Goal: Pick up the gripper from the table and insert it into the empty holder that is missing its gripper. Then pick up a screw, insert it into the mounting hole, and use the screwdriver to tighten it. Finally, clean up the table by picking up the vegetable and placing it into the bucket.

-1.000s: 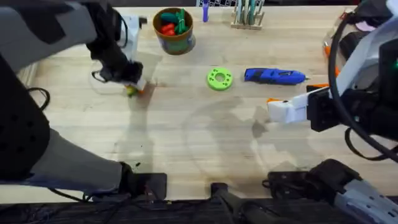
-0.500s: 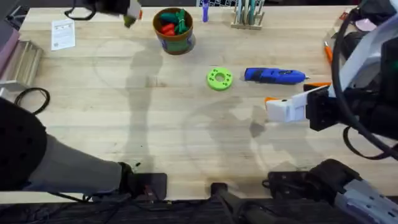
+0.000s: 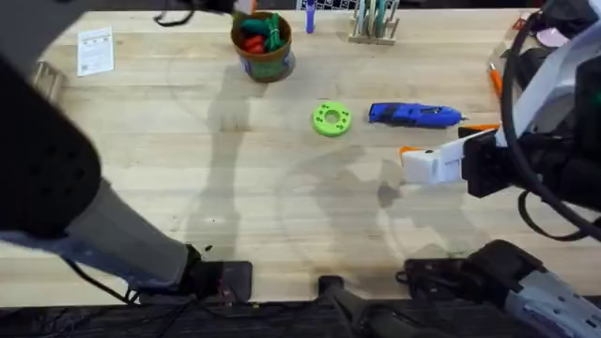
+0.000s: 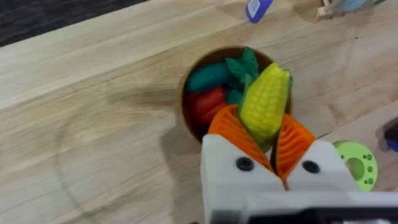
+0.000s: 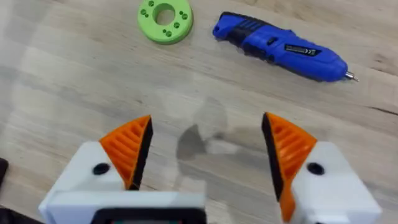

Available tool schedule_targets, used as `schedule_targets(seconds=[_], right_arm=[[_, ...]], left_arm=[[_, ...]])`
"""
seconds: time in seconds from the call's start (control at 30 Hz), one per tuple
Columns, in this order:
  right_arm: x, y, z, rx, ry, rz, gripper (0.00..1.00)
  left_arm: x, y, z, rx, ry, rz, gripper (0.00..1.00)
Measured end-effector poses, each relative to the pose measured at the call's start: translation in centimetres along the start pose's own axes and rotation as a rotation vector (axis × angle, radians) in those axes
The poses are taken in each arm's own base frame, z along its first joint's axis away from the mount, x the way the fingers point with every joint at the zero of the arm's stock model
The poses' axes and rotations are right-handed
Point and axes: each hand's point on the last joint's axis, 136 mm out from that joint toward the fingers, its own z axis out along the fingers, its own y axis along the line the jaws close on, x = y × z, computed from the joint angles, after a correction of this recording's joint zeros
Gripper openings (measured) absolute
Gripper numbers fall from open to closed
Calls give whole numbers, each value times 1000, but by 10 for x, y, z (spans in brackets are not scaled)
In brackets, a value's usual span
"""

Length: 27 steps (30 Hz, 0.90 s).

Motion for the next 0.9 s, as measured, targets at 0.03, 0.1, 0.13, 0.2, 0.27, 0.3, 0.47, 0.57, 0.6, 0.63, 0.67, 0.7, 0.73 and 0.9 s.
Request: schedule_targets(seconds=[0.03,0.1,0.13,0.2,0.27,0.3,0.47,0.57,0.6,0.63,0.67,0.7,0.73,0.9], right_arm=[[0,0,0,0,0,0,992],[0,0,0,-2,1,0,992],[0,0,0,-2,0,0,991],[0,0,0,-2,1,0,991],[0,0,0,-2,0,0,992],[0,0,0,-2,0,0,992],[0,0,0,-2,0,0,992],[0,0,0,-2,1,0,991],[0,0,0,-2,1,0,991],[0,0,0,-2,0,0,991],[0,0,0,-2,1,0,991],[0,0,0,-2,1,0,991],[0,0,0,-2,0,0,991],[0,0,0,-2,0,0,991]], left_arm=[[3,-2,8,9,11,1,32],[9,-4,20,21,31,-2,32],[12,-4,25,25,40,-4,32],[17,-3,30,28,54,-9,32],[17,-2,30,27,54,-9,228],[16,-2,30,27,51,-9,378],[18,0,28,24,57,-22,974],[18,1,18,18,61,-36,985],[17,1,12,16,60,-38,985],[16,0,4,13,59,-43,985],[14,-2,-6,11,54,-43,985],[12,-4,-16,8,49,-44,987],[10,-7,-29,1,45,-46,985],[17,-22,-98,-62,59,-45,987]])
